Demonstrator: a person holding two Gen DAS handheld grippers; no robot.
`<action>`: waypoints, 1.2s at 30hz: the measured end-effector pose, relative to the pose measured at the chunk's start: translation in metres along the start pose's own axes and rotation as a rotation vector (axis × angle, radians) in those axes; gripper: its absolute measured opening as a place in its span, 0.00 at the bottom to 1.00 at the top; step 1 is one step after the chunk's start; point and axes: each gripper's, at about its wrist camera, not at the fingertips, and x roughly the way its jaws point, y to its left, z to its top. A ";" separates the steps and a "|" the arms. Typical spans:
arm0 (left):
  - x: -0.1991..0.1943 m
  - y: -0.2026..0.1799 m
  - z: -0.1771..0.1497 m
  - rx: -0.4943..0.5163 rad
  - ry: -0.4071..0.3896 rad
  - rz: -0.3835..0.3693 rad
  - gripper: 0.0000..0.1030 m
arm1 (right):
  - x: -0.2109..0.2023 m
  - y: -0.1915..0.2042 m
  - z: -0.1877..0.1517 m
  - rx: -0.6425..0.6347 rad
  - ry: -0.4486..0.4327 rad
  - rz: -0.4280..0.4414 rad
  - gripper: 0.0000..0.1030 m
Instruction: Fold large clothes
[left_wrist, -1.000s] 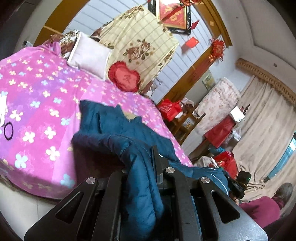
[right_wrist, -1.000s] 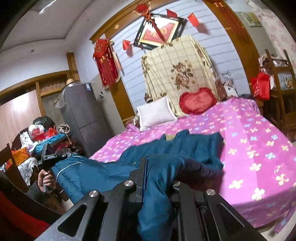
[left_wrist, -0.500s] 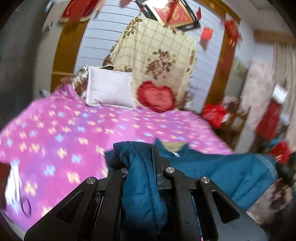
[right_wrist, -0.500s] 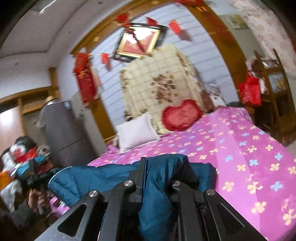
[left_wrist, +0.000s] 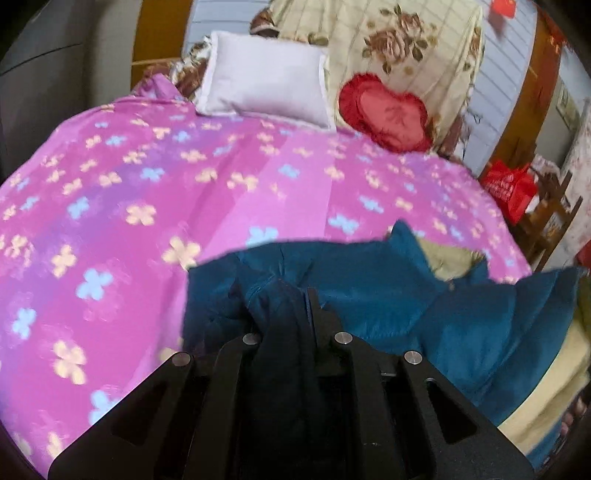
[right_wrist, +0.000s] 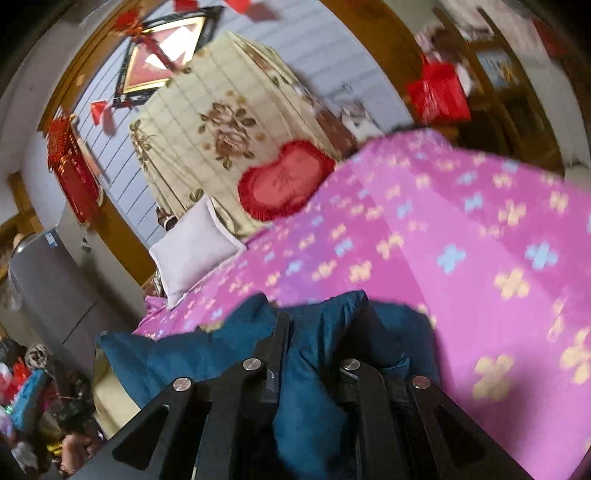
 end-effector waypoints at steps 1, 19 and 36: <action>0.004 -0.002 -0.003 0.011 -0.002 -0.004 0.09 | 0.006 -0.009 -0.003 0.033 0.025 0.014 0.08; -0.118 0.065 -0.010 -0.123 -0.061 -0.269 0.74 | -0.083 0.021 -0.007 -0.063 0.086 0.230 0.82; -0.054 -0.077 0.002 0.147 0.014 -0.131 0.74 | -0.021 0.081 -0.030 -0.387 0.202 -0.015 0.63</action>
